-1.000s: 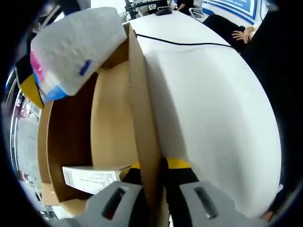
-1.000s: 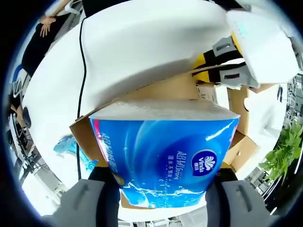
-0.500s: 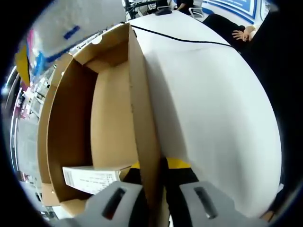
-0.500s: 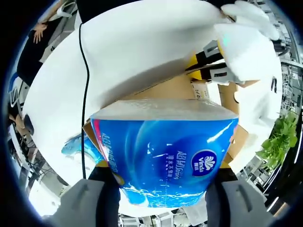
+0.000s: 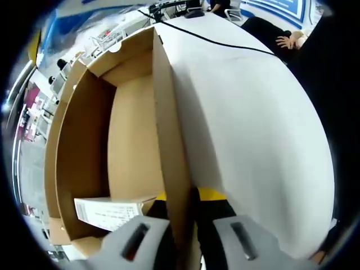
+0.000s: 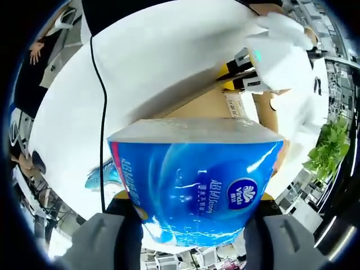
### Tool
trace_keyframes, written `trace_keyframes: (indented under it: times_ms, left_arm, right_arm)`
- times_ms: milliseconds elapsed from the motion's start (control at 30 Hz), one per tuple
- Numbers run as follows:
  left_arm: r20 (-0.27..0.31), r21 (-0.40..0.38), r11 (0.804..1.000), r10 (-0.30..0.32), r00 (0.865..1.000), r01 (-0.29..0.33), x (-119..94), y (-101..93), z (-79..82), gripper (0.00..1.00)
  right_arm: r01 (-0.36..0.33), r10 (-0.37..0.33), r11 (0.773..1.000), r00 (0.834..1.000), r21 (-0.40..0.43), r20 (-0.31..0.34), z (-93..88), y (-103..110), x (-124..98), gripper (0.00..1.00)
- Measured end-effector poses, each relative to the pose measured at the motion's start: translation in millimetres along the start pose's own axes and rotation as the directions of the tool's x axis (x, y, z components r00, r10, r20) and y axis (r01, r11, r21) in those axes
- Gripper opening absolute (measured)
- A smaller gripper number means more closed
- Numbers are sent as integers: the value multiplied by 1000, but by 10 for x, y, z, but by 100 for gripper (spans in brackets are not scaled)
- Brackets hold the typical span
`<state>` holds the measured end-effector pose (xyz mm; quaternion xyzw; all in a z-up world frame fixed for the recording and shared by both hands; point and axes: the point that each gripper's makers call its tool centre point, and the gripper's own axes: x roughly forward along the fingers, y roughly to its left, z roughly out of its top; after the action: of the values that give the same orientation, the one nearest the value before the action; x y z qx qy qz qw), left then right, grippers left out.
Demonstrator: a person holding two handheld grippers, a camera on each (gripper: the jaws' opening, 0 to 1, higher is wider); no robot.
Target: Operate the shoe box by opening the lid, removing the specified soft item, and placing it in the target area until the item is outside and the box remains undamaged.
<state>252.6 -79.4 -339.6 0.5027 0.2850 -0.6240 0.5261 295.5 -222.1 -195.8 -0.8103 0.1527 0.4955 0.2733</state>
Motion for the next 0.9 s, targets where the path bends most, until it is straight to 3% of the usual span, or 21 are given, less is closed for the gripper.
trace_keyframes:
  times_ms: [600,900]
  left_arm:
    - [-3,-6,1000,2,1000,-2,-2,-4,4,5]
    - [-4,-11,1000,1,1000,-2,-10,-35,2,5]
  right_arm:
    - [-8,23,985,996,174,-83,-191,536,-354,72]
    - [-8,46,955,992,295,-120,-234,953,-538,72]
